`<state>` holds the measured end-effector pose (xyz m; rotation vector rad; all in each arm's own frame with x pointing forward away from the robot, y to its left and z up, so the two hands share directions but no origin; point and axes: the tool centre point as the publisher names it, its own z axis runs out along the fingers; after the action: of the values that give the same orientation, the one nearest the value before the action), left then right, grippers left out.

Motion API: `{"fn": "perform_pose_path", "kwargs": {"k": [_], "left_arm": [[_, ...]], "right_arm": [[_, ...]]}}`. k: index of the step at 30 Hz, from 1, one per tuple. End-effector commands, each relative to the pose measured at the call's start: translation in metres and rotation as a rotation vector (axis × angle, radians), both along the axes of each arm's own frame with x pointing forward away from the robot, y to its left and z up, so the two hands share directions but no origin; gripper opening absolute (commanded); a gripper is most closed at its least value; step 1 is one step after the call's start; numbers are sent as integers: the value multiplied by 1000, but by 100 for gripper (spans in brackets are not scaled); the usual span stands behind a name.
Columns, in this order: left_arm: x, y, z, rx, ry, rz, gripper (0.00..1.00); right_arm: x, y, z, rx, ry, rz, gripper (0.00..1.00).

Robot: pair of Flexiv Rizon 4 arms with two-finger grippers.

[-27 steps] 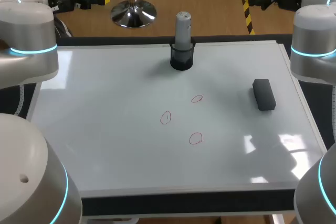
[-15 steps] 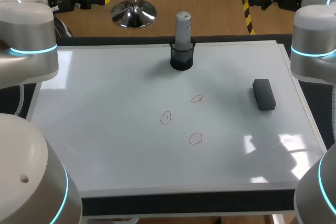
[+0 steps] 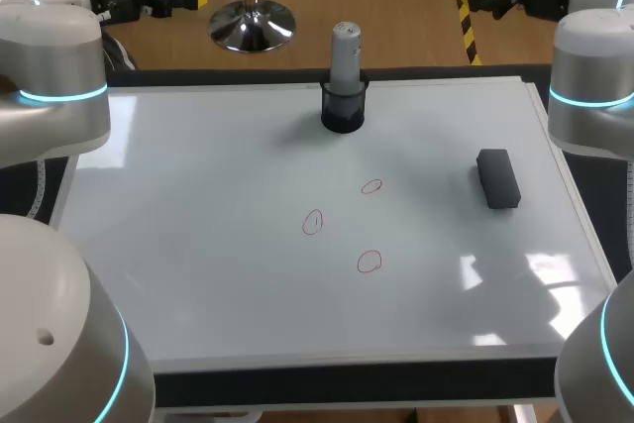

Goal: Pick up the inspection probe, press it on each red-marked spot on the whiteboard one by one, put down the probe, pick up the eraser, and wipe off all the red marks.

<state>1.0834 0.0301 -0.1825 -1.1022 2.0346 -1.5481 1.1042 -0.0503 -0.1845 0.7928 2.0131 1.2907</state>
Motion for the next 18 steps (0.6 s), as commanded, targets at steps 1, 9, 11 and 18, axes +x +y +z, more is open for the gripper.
{"fn": "perform_pose_path", "kwargs": {"k": [1,9,11,18], "left_arm": [[0,-1,-1,9,0,-4,100],[-3,-7,-1,26,-15,-68,100],[-3,-9,-1,21,-20,-86,100],[-6,-13,-4,15,-27,-142,100]], "right_arm": [[0,0,0,0,0,0,100],[0,0,0,0,0,0,100],[0,0,0,0,0,0,100],[0,0,0,0,0,0,100]]}}
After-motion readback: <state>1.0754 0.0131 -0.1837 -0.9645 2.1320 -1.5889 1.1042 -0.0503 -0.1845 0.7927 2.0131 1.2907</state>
